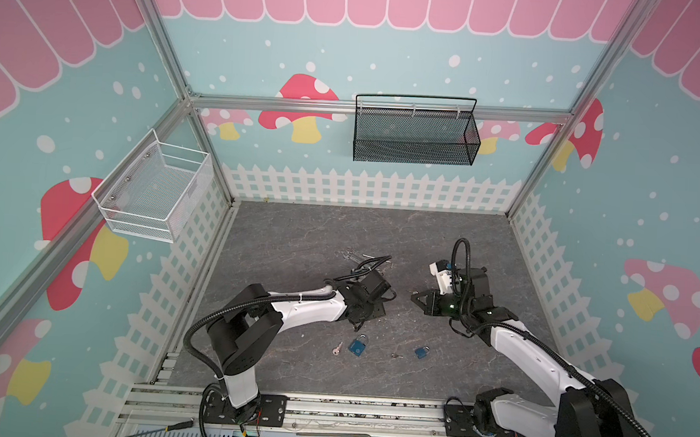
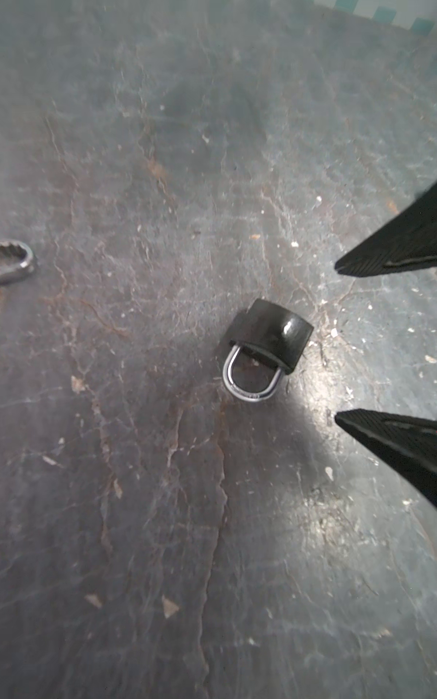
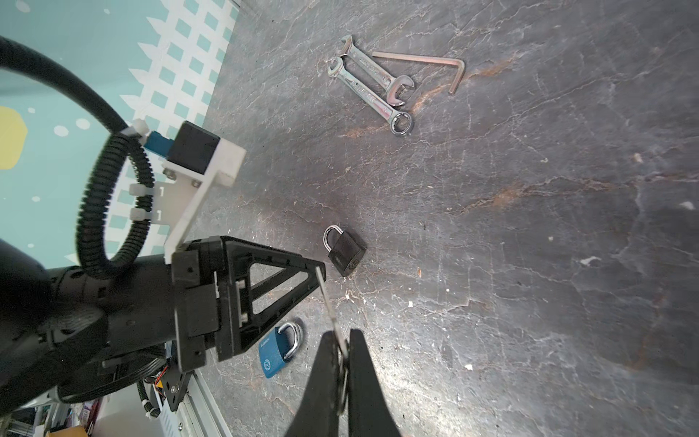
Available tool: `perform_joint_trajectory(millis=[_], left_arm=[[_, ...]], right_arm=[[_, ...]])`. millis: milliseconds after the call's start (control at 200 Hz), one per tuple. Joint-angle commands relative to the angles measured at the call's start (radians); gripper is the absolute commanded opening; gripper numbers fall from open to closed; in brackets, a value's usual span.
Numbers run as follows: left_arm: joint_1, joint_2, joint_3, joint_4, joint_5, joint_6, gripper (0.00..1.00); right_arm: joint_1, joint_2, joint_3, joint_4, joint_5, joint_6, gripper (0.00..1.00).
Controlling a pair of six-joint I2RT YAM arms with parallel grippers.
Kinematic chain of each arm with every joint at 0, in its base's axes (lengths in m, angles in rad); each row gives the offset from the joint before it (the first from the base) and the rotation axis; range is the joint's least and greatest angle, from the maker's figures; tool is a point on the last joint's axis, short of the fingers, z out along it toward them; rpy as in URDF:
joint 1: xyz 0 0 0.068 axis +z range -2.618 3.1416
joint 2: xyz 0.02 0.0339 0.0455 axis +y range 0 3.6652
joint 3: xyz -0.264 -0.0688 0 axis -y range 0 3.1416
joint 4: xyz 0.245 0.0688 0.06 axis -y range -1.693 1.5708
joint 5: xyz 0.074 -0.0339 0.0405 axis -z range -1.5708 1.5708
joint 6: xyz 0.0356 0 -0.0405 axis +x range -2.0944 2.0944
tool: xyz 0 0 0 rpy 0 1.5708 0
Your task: Unlock with the key
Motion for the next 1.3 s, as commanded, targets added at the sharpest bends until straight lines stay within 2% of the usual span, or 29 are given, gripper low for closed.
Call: perform_joint_trajectory(millis=[0,455,765,1151,1296], left_arm=[[-0.012,0.03,0.044,-0.022,-0.031,-0.022,0.56],[-0.011,0.171,0.183,-0.069,-0.049,0.051,0.56],[-0.011,0.259,0.303,-0.168,-0.094,0.13,0.55],[-0.013,0.297,0.345,-0.278,-0.152,0.189,0.5],[-0.016,0.3,0.334,-0.292,-0.141,0.195,0.47]], right_arm=[[-0.015,0.01,-0.009,-0.001,-0.025,-0.017,0.0],[-0.067,0.003,-0.025,-0.001,-0.046,0.003,0.0],[-0.109,0.002,-0.047,0.011,-0.076,0.028,0.0],[-0.145,0.014,-0.078,0.055,-0.136,0.068,0.0],[-0.146,0.015,-0.082,0.062,-0.142,0.068,0.0]])
